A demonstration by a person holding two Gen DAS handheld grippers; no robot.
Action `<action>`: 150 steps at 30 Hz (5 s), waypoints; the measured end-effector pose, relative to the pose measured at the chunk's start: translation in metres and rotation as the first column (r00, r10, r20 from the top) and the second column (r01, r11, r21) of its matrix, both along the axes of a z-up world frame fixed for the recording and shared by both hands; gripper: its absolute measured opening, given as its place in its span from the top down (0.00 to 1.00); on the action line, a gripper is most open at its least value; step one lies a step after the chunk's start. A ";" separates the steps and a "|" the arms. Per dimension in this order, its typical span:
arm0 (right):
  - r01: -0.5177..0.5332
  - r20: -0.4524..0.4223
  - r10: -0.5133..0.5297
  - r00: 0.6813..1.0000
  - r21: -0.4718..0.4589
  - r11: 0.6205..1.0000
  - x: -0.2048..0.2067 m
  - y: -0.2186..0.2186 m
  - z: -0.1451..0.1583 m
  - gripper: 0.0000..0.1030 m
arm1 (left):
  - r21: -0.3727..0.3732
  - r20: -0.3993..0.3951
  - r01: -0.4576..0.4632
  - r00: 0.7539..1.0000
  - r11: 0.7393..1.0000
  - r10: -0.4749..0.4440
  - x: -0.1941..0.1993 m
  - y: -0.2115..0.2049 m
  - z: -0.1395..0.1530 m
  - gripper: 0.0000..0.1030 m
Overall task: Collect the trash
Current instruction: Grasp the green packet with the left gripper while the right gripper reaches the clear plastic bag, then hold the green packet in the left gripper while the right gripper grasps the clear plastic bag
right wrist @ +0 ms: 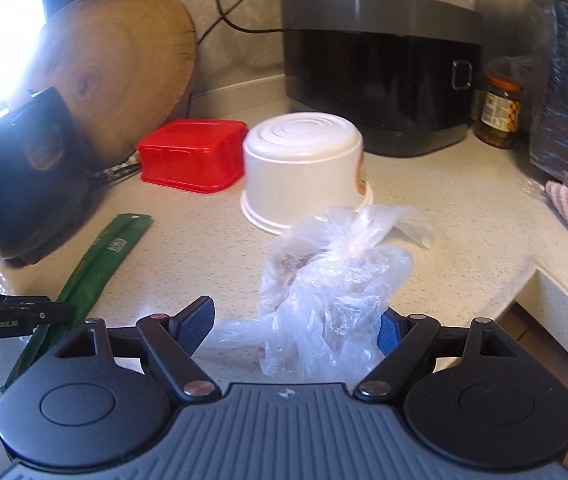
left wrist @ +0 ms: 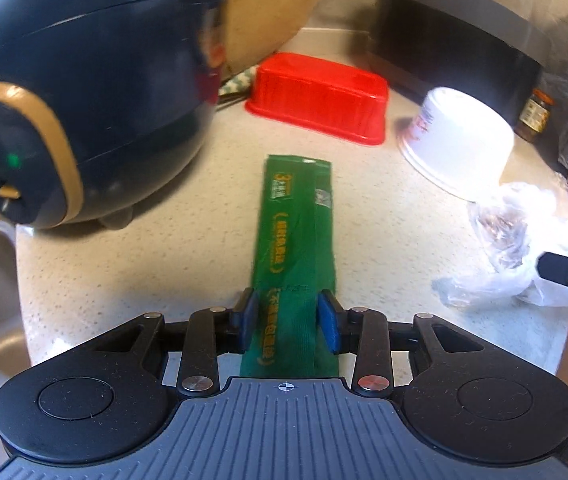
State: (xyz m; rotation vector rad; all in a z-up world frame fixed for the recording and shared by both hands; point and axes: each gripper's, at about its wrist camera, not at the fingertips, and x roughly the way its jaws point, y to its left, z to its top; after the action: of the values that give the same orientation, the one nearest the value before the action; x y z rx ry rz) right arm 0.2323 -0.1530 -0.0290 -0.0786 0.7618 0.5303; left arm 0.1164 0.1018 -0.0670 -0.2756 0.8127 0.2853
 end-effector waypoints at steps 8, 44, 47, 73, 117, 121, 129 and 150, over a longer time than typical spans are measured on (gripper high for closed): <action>0.005 -0.007 -0.005 1.000 -0.015 1.000 -0.010 -0.008 -0.004 0.20 | 0.019 -0.025 0.000 1.000 1.000 0.000 0.020 -0.001 -0.006 0.53; -0.094 -0.037 0.090 0.995 -0.113 0.989 0.036 0.020 -0.026 0.29 | 0.070 -0.017 0.083 0.996 0.994 -0.082 0.012 -0.017 -0.009 0.56; -0.095 -0.056 0.090 0.994 -0.088 0.992 0.037 0.017 -0.021 0.57 | 0.062 -0.011 0.080 0.997 0.995 -0.079 0.011 -0.016 -0.009 0.56; -0.113 0.050 0.108 0.993 0.092 0.989 -0.035 0.008 0.058 0.74 | -0.104 0.260 0.254 0.940 0.962 -0.220 -0.023 -0.021 0.038 0.67; -0.241 0.005 0.253 0.967 -0.284 0.928 -0.107 0.034 0.000 0.13 | -0.178 0.191 0.186 0.970 0.966 -0.152 -0.056 0.009 0.033 0.67; -0.167 0.050 0.190 0.980 -0.296 0.940 -0.088 0.047 -0.008 0.13 | -0.185 0.186 0.178 0.972 0.966 -0.144 -0.060 0.011 0.032 0.67; 0.000 -0.007 -0.001 1.000 -0.179 0.984 -0.027 0.033 -0.030 0.12 | -0.204 0.203 0.205 0.965 0.957 -0.164 -0.063 0.008 0.032 0.68; 0.096 -0.110 -0.093 0.990 0.021 0.995 0.052 0.003 -0.032 0.47 | -0.236 0.140 0.178 0.979 0.955 -0.148 -0.047 0.011 0.021 0.68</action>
State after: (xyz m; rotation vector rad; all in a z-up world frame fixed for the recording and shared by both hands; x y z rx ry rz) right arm 0.2844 -0.1498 -0.0609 0.0108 0.8601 0.4564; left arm 0.0692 0.1126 -0.0464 -0.4535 0.7456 0.0098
